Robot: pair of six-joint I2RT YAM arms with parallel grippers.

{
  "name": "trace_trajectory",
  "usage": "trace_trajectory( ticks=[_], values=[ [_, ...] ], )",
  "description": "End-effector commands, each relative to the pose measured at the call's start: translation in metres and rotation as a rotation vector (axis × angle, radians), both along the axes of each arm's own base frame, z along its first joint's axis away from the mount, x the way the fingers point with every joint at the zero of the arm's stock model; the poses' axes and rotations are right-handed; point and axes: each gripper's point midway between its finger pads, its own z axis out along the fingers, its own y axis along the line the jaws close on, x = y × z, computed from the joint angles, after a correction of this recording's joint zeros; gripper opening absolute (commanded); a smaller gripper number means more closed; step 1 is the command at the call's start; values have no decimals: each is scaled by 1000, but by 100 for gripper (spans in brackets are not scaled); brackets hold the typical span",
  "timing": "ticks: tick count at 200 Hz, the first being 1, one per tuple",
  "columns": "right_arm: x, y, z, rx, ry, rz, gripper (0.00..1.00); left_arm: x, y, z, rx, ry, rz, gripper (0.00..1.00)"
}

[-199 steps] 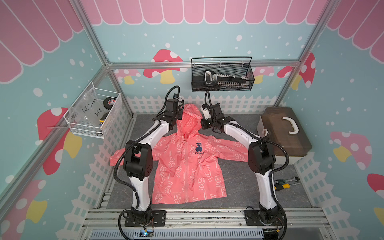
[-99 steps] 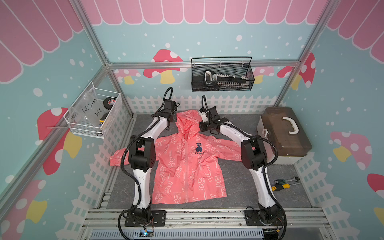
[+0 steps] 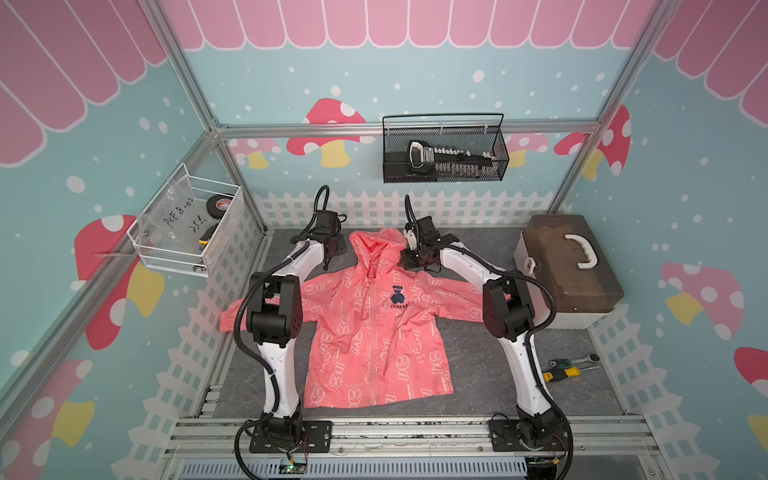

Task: Unzip the jacket
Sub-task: Flatten out the jacket at the center of the board.

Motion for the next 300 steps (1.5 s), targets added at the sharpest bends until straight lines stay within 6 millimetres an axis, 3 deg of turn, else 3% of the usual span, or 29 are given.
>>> trace_trajectory(
  ticks=[1,20,40,47,60,79,96,138,162,176,195,217,237,243,247,270,300],
  values=[
    [15,-9,38,72,-46,-80,61,14,-29,40,-156,-96,-75,57],
    [25,5,41,205,-73,-67,61,19,-37,28,-212,-61,-72,59],
    [28,8,39,247,-64,-73,52,24,-41,25,-239,-46,-82,58],
    [27,7,40,246,-66,-70,44,26,-44,31,-250,-58,-93,57],
    [24,9,45,261,-82,-47,22,27,-48,39,-267,-76,-114,55],
    [19,11,54,280,-98,-23,10,25,-52,47,-295,-85,-129,48],
    [14,8,56,275,-99,-28,6,20,-62,43,-354,-73,-152,38],
    [-1,13,51,303,-13,-12,5,6,-80,3,-421,13,-197,11],
    [-28,27,51,293,4,52,6,-6,-88,15,-431,-25,-269,8],
    [-47,36,51,270,-4,90,14,-20,-93,31,-399,-73,-371,15],
    [-66,39,48,287,-3,88,31,-51,-113,52,-366,-144,-632,51],
    [-86,33,37,304,-7,67,40,-78,-108,59,-254,-117,-784,76],
    [-99,20,33,290,-28,50,41,-76,-93,62,-244,-132,-767,79],
    [-103,16,23,269,-20,47,41,-74,-89,59,-215,-125,-748,79],
    [-105,12,37,272,-51,48,41,-72,-86,55,-181,-116,-733,78],
    [-115,-4,50,230,-154,59,41,-69,-77,26,-51,-7,-676,76],
    [-129,-15,71,223,-341,130,42,-67,-88,3,-9,74,-615,75]
  ],
)
